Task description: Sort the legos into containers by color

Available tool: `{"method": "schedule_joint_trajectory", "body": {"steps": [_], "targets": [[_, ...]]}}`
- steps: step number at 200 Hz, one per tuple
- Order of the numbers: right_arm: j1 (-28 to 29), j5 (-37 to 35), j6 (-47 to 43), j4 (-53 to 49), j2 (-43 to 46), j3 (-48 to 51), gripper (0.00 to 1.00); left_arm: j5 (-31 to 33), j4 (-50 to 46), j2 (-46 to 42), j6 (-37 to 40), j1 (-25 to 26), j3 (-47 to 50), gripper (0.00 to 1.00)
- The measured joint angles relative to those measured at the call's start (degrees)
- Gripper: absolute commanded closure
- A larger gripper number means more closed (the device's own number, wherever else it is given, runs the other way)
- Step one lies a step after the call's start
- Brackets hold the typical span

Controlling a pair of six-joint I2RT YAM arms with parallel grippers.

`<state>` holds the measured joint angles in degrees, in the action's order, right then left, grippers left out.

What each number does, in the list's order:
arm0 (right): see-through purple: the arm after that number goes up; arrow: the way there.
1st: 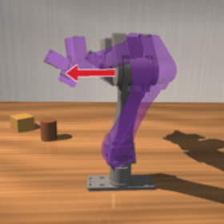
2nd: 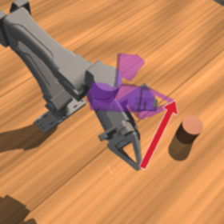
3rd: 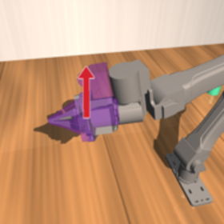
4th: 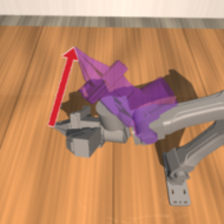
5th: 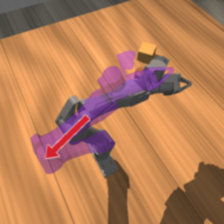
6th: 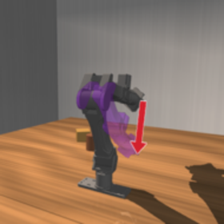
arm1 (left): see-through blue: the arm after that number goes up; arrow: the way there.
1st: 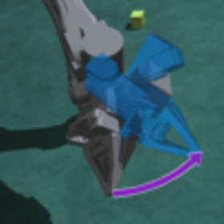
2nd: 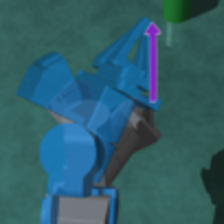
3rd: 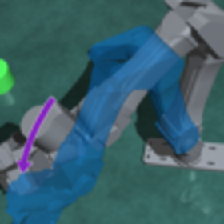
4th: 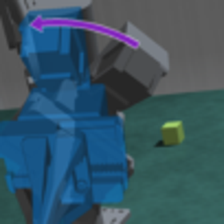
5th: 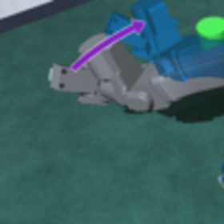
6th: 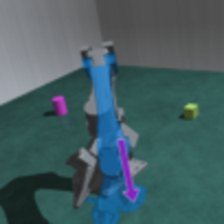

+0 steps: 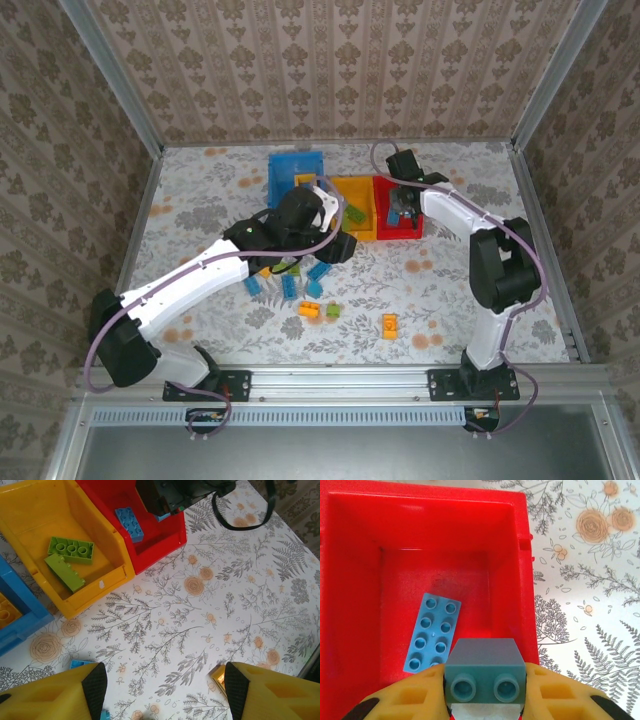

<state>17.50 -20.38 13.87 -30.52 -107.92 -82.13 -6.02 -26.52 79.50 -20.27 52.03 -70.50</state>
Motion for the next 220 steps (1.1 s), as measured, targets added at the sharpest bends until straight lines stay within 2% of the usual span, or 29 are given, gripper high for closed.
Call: {"method": "schedule_joint_trajectory", "body": {"steps": [16, 44, 66, 95, 126, 153, 177, 196, 220], "targets": [[0.0, -0.3, 1.7, -1.0, -1.8, -1.3, 0.7, 0.2, 0.0, 0.0, 0.0, 0.1, 0.0, 0.34], [0.0, -0.2, 3.6, -1.7, -3.2, -1.5, 0.51, 1.6, -0.3, -0.2, 0.0, 0.1, 0.4, 0.33], [0.4, 0.1, 4.3, -2.1, -3.3, -2.4, 0.43, 2.9, -1.0, -1.0, -0.1, 0.1, 1.4, 0.33], [1.1, 0.5, 4.6, -2.5, -3.1, -3.8, 0.41, 5.0, -2.3, -3.1, -0.7, -0.5, 2.8, 0.33], [2.3, 0.8, 5.6, -3.3, -1.0, -4.0, 0.43, 7.3, -4.3, -6.5, -2.2, -3.6, 4.7, 0.34], [4.2, 1.0, 5.7, -1.9, 5.6, -2.2, 0.43, 10.4, -7.7, -9.2, -4.8, -8.8, 6.1, 0.37], [8.0, 3.2, 3.8, 4.7, 15.3, 4.5, 0.41, 11.6, -12.0, -10.4, -7.3, -16.9, 7.5, 0.37], [13.2, 9.9, 1.0, 13.0, 22.8, 12.4, 0.36, 11.6, -15.4, -9.3, -7.9, -24.3, 8.5, 0.36], [19.9, 20.3, -0.7, 23.5, 27.0, 21.7, 0.34, 10.9, -18.7, -4.0, -7.0, -31.7, 8.8, 0.33]]}}
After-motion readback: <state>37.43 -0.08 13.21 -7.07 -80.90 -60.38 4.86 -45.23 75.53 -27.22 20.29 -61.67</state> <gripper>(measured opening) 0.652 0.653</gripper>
